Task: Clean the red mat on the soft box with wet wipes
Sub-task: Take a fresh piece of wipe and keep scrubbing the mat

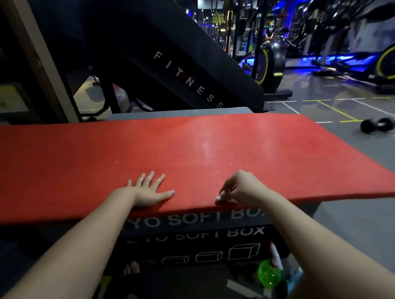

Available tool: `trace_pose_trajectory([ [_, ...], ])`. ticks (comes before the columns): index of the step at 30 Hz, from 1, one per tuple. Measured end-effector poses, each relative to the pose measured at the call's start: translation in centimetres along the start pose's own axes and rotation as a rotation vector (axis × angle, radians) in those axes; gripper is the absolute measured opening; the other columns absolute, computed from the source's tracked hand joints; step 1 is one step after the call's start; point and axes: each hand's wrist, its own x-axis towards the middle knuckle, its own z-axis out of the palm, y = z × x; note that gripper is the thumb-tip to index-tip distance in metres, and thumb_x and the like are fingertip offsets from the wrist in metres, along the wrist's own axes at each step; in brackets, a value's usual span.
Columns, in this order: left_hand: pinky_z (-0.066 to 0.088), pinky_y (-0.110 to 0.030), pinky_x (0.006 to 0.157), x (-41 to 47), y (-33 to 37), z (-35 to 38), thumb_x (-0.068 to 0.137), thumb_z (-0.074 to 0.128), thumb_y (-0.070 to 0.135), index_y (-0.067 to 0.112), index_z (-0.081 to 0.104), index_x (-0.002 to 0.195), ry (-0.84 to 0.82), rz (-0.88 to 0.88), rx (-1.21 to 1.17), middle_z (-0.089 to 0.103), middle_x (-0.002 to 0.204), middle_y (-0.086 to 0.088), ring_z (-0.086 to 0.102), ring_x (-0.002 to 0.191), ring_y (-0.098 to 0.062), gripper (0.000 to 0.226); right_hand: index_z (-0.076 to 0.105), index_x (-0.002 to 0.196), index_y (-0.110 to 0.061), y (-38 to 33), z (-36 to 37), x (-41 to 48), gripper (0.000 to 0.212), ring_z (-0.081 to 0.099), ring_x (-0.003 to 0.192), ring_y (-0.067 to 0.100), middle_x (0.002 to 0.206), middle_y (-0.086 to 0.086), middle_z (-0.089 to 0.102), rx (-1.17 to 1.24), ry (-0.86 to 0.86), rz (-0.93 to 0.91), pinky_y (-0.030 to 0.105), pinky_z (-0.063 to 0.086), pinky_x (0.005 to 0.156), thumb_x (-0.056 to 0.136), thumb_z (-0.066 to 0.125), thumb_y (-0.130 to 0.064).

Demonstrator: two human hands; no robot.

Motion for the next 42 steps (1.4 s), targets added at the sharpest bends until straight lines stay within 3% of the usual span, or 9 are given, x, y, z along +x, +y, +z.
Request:
trace_pose_trajectory([
  [6, -0.005, -0.059, 0.122, 0.9, -0.5, 0.2, 0.084, 0.024, 0.091, 0.046, -0.007, 0.159, 0.025, 0.026, 0.036, -0.016, 0.17, 0.003, -0.016, 0.156, -0.026, 0.093, 0.08, 0.082, -0.025, 0.4, -0.2, 0.4, 0.01, 0.062, 0.058, 0.0, 0.066, -0.012, 0.071, -0.055, -0.132, -0.01, 0.017, 0.046, 0.051, 0.074, 0.084, -0.029],
  [11, 0.012, -0.06, 0.118, 2.1, -0.6, -1.1, 0.076, 0.039, 0.094, 0.045, 0.017, 0.154, 0.095, 0.07, 0.013, 0.008, 0.161, -0.002, 0.008, 0.149, -0.033, 0.094, 0.08, 0.088, -0.018, -0.2, 1.7, 5.5, 0.008, 0.066, 0.073, 0.009, 0.083, 0.001, 0.076, -0.064, 0.178, -0.014, 0.018, 0.047, 0.062, 0.081, 0.079, -0.022],
  [14, 0.017, -0.06, 0.115, 2.2, -0.7, -1.2, 0.079, 0.045, 0.09, 0.047, 0.028, 0.145, 0.131, 0.104, -0.001, 0.021, 0.149, -0.004, 0.017, 0.143, -0.033, 0.08, 0.079, 0.087, -0.011, -0.9, 2.1, 7.2, 0.007, 0.058, 0.061, 0.001, 0.085, 0.007, 0.075, -0.021, 0.274, 0.033, 0.009, 0.041, 0.054, 0.086, 0.072, -0.013],
  [17, 0.019, -0.058, 0.113, 2.3, -0.8, -0.9, 0.087, 0.04, 0.083, 0.05, 0.039, 0.134, 0.249, 0.11, -0.028, 0.03, 0.139, -0.002, 0.024, 0.137, -0.03, 0.058, 0.078, 0.081, -0.012, -1.8, 0.8, 7.0, 0.016, 0.064, 0.062, 0.009, 0.075, 0.004, 0.075, -0.076, 0.047, 0.108, 0.023, 0.052, 0.056, 0.08, 0.08, -0.028],
  [21, 0.025, -0.052, 0.108, 3.4, -0.9, -1.4, 0.095, 0.035, 0.074, 0.048, 0.05, 0.119, 0.373, 0.123, -0.083, 0.036, 0.12, 0.002, 0.034, 0.126, -0.028, 0.038, 0.077, 0.076, -0.015, -2.0, -0.1, 6.2, 0.019, 0.052, 0.047, 0.001, 0.062, -0.006, 0.069, -0.157, -0.195, 0.11, 0.019, 0.039, 0.047, 0.075, 0.081, -0.034],
  [27, 0.033, -0.047, 0.101, 5.6, -1.8, -1.7, 0.099, 0.045, 0.061, 0.042, 0.054, 0.114, 0.526, 0.148, -0.064, 0.041, 0.11, 0.005, 0.042, 0.118, -0.024, 0.026, 0.077, 0.078, -0.013, -1.2, 1.6, 10.8, 0.004, 0.055, 0.059, 0.004, 0.066, -0.002, 0.067, 0.026, 0.266, 0.107, 0.003, 0.031, 0.042, 0.08, 0.073, -0.014],
  [30, 0.034, -0.048, 0.1, 7.2, -1.4, -2.2, 0.099, 0.049, 0.056, 0.037, 0.054, 0.118, 0.595, 0.14, -0.037, 0.045, 0.116, 0.0, 0.044, 0.119, -0.027, 0.027, 0.078, 0.083, -0.013, -0.9, 2.0, 12.2, 0.007, 0.06, 0.063, 0.003, 0.077, 0.002, 0.075, 0.049, 0.297, 0.105, 0.002, 0.033, 0.045, 0.082, 0.071, -0.011],
  [36, 0.034, -0.049, 0.104, 10.2, -0.8, -3.0, 0.099, 0.051, 0.052, 0.035, 0.052, 0.136, 0.688, 0.167, -0.079, 0.047, 0.134, -0.003, 0.043, 0.127, -0.029, 0.04, 0.066, 0.065, -0.018, -0.5, 0.1, 10.1, 0.021, 0.055, 0.053, 0.007, 0.059, -0.005, 0.063, -0.068, -0.065, 0.109, 0.017, 0.036, 0.043, 0.07, 0.081, -0.032],
  [42, 0.02, -0.047, 0.12, 12.7, -2.2, -3.1, 0.104, 0.044, 0.05, 0.032, 0.045, 0.15, 0.654, 0.074, -0.17, 0.035, 0.163, -0.003, 0.027, 0.151, -0.02, 0.05, 0.063, 0.066, -0.024, -0.9, 1.6, 14.7, 0.019, 0.06, 0.065, 0.007, 0.066, -0.009, 0.066, 0.022, 0.266, 0.035, 0.007, 0.035, 0.048, 0.079, 0.069, -0.013],
])
